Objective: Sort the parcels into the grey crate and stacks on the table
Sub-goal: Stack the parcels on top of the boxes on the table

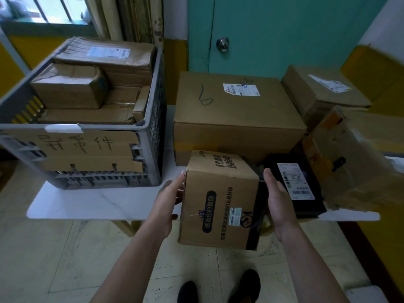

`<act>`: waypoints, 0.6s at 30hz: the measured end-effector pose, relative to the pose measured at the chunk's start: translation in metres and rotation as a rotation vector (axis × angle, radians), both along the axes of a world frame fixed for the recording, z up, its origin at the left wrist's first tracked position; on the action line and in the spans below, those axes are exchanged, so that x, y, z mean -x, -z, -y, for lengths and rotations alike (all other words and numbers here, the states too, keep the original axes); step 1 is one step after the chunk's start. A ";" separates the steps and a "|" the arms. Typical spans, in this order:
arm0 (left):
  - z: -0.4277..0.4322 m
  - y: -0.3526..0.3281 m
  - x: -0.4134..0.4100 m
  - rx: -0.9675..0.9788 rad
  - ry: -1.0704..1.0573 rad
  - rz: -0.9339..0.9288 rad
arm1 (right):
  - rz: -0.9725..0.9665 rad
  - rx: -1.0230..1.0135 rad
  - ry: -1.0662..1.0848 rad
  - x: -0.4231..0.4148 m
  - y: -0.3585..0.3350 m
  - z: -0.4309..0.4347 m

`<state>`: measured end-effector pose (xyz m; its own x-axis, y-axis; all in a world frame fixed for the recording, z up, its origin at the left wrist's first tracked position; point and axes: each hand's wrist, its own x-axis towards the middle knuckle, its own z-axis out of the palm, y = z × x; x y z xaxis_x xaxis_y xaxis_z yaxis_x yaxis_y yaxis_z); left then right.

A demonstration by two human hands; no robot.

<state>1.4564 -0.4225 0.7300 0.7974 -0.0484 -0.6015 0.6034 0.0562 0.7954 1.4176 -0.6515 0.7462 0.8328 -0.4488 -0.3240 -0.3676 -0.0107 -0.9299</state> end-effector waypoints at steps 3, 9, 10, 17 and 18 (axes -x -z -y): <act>0.001 -0.002 0.002 -0.017 0.050 -0.018 | -0.004 -0.015 0.011 0.001 0.002 0.002; 0.001 -0.008 0.012 -0.009 0.136 -0.058 | -0.006 -0.048 0.103 0.002 0.000 0.009; 0.002 -0.008 0.015 0.012 0.140 -0.075 | -0.020 -0.047 0.124 0.002 0.000 0.010; 0.015 0.001 0.032 0.145 0.184 -0.301 | -0.085 -0.096 0.231 0.006 0.005 0.016; 0.016 0.003 0.033 0.163 0.174 -0.297 | -0.087 -0.096 0.257 0.008 0.005 0.016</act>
